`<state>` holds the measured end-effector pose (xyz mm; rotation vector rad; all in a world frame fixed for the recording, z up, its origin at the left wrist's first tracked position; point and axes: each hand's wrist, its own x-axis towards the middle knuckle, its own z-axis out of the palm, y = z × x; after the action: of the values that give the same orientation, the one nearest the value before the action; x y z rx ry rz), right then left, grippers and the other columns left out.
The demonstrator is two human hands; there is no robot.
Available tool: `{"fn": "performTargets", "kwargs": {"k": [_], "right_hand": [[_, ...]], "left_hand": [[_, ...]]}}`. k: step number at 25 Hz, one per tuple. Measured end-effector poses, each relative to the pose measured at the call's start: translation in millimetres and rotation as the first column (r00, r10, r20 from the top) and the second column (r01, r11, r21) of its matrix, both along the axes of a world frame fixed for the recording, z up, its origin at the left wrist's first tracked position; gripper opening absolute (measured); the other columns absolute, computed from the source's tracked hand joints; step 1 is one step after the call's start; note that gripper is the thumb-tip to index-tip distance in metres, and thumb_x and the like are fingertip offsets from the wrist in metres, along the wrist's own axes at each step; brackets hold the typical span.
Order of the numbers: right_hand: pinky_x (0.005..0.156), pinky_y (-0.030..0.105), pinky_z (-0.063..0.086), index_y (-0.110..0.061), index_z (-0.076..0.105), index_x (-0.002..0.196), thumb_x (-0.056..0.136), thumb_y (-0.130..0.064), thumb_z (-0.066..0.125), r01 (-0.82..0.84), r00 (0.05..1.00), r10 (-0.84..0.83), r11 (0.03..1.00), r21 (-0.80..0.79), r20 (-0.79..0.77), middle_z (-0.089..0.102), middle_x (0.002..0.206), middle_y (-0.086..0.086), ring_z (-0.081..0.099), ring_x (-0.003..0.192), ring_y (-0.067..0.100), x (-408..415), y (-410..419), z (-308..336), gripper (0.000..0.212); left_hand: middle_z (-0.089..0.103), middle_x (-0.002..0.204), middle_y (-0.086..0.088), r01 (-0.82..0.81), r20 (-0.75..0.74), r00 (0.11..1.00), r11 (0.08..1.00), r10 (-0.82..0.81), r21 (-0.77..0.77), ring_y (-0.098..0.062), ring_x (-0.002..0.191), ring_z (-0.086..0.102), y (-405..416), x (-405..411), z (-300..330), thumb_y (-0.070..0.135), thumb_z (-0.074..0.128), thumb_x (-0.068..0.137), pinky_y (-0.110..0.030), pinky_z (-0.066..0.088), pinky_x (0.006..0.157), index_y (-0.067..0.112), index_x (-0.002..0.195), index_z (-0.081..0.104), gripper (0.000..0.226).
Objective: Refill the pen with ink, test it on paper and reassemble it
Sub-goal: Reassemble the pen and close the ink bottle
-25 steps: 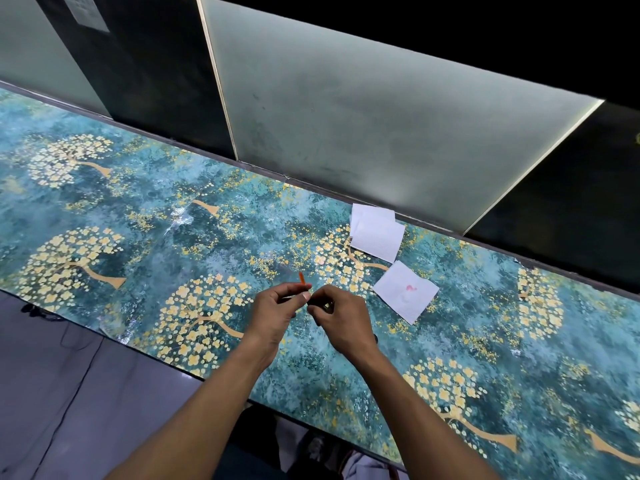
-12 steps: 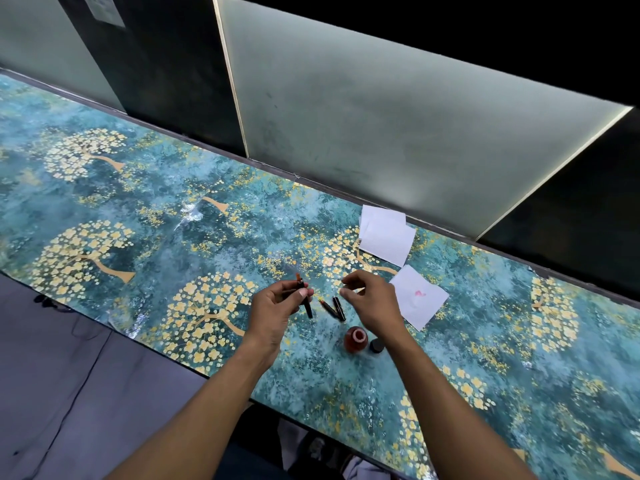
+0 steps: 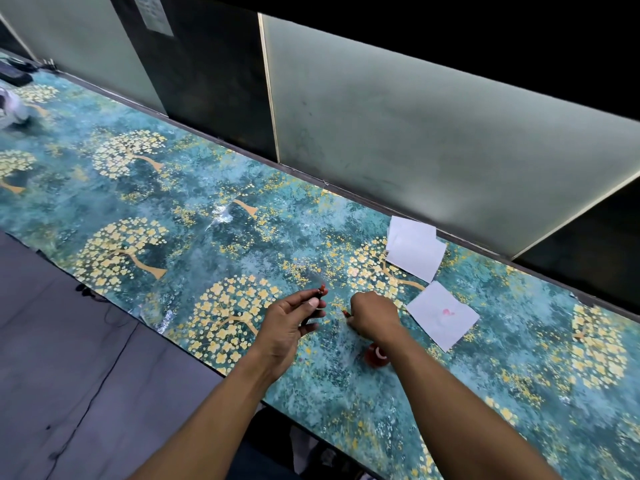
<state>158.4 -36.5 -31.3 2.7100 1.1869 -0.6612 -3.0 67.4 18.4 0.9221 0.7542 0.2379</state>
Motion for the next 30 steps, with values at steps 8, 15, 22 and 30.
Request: {"fn": "performTargets", "kwargs": {"k": [8,15,22,30], "right_hand": [[0.057,0.022,0.043,-0.006,0.069,0.083,0.089,-0.014,0.073,0.770,0.562,-0.284,0.522,0.367,-0.777,0.072,0.080,0.006,0.059,0.060,0.010,15,-5,29,0.011],[0.055,0.015,0.041,0.008,0.067,0.096,0.090,-0.002,0.069,0.756,0.562,-0.015,0.414,0.507,-0.827,0.065,0.076,0.006,0.055,0.059,0.006,16,-18,81,0.012],[0.066,0.032,0.050,-0.008,0.072,0.087,0.086,-0.013,0.075,0.643,0.644,-0.012,0.550,0.533,-0.765,0.072,0.085,0.022,0.061,0.073,0.017,10,-26,70,0.006],[0.069,0.039,0.050,-0.010,0.071,0.083,0.087,-0.008,0.075,0.622,0.646,0.003,0.577,0.529,-0.763,0.072,0.088,0.024,0.062,0.074,0.019,6,-38,71,0.005]], "left_hand": [[0.073,0.092,-0.010,-0.065,-0.029,0.998,0.996,0.063,-0.060,-0.019,0.080,0.064,-3,4,-12,-0.001,0.060,0.092,-0.030,0.050,0.075,0.004,0.108,0.070,0.019],[0.074,0.087,-0.011,-0.063,-0.058,0.997,0.994,0.058,-0.085,-0.019,0.075,0.063,-15,17,-15,-0.001,0.061,0.091,-0.030,0.047,0.073,0.004,0.098,0.067,0.011],[0.073,0.086,-0.012,-0.032,-0.039,0.999,0.998,0.030,-0.058,-0.018,0.073,0.063,-23,19,-11,-0.001,0.061,0.091,-0.031,0.045,0.074,0.001,0.100,0.067,0.011],[0.073,0.086,-0.013,-0.008,-0.058,0.998,1.000,0.007,-0.022,-0.018,0.074,0.064,-34,19,-11,-0.002,0.062,0.090,-0.030,0.047,0.073,0.002,0.098,0.068,0.011]]}}
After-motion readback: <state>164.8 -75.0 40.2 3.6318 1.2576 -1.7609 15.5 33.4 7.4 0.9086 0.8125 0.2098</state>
